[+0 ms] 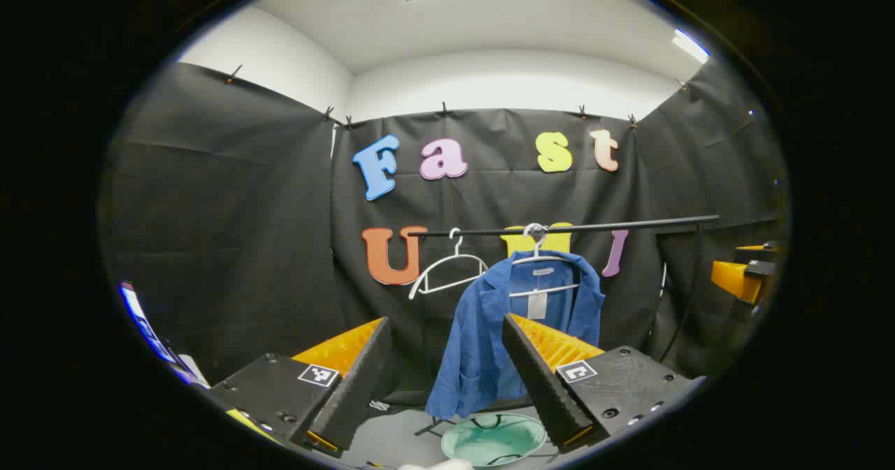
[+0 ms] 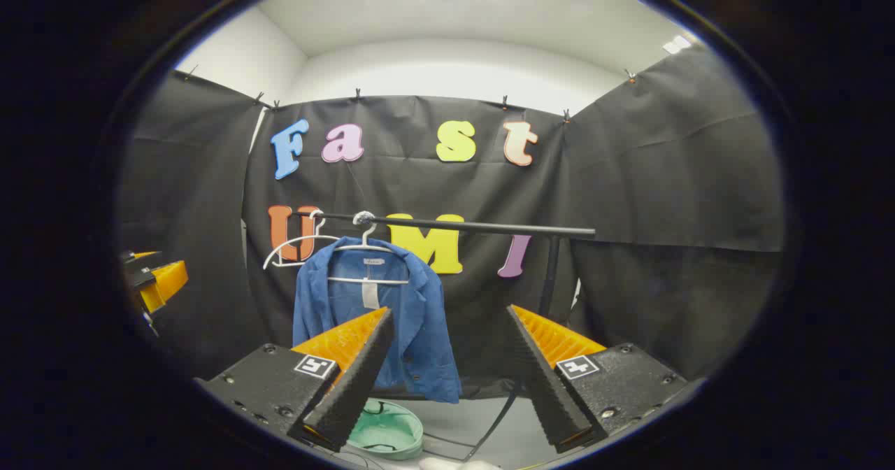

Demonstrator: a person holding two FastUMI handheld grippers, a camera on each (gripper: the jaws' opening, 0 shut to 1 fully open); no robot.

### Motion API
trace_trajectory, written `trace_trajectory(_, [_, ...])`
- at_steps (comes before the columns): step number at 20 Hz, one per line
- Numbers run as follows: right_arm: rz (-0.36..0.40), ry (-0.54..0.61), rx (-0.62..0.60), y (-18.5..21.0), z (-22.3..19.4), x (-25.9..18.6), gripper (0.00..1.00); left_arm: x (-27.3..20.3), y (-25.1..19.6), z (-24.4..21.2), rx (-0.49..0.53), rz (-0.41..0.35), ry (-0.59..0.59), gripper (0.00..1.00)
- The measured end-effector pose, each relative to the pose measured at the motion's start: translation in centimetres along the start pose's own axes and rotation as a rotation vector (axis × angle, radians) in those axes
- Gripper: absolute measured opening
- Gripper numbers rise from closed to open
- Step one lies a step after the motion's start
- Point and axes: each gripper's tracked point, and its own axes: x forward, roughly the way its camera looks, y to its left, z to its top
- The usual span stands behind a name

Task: Grasp the clothes on the hanger with both hands and then place them into the laundry hamper below.

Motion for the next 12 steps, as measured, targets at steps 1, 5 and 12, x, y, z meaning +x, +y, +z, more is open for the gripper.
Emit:
trace_trajectory(1, [-0.005,0.0,-0.006,0.0,0.0,0.2,0.97,0.2,-0.1,-0.1,0.002,-0.003,-0.003,0.98])
trace_trajectory(5, [-0.002,0.009,0.0,0.9,-0.7,0.9,0.99,0.7,-0.3,-0.6,0.01,-0.012,0.003,0.98])
trace_trajectory(12, [-0.009,0.027,-0.004,1.2,-1.6,2.2,0.99,1.6,0.7,-1.1,0.015,0.006,0.019,0.98])
